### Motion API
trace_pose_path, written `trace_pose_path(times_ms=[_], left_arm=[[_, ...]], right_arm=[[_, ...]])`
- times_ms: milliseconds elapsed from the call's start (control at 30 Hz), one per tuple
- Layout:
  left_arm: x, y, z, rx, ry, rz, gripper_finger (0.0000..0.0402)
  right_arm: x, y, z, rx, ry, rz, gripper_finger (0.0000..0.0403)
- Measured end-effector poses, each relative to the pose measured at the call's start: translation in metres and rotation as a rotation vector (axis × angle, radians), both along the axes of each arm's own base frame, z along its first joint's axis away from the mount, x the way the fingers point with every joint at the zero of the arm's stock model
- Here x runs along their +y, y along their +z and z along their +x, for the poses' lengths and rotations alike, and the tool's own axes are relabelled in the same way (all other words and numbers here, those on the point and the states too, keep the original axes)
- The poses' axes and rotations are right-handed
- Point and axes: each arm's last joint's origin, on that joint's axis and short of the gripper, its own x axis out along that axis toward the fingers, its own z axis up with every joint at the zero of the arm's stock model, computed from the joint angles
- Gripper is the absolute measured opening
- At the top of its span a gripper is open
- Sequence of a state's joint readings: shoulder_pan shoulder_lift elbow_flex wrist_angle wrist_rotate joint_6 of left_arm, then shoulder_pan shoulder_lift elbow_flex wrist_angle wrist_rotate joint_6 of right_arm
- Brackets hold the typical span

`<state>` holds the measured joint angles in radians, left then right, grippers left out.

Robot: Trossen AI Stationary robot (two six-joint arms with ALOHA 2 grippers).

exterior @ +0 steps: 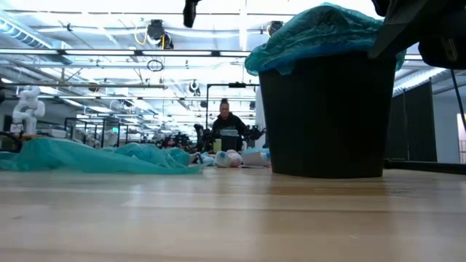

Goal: Place trash/remove bag and relplace
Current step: Put the blue trash bag into the trash bin

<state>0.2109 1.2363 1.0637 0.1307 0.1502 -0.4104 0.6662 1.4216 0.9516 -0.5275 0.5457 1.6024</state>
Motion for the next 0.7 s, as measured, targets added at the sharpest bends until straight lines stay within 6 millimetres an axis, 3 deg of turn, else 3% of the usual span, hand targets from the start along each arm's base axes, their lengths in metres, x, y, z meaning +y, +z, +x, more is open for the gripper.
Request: trace_pose_path(times_ms=[267, 433, 700], left_arm=[[0.002, -0.011, 0.038, -0.173, -0.045, 0.037, 0.0], [0.003, -0.034, 0.062, -0.135, -0.116, -0.006, 0.0004], [-0.002, -0.041, 0.094, -0.054, -0.223, -0.015, 0.007]], right_arm=[[0.0, 0.002, 0.003, -0.028, -0.014, 0.02, 0.0], [-0.004, 0.003, 0.007, -0.049, -0.075, 0.066, 0.0], [-0.011, 0.004, 0.014, -0.076, -0.11, 0.084, 0.0]])
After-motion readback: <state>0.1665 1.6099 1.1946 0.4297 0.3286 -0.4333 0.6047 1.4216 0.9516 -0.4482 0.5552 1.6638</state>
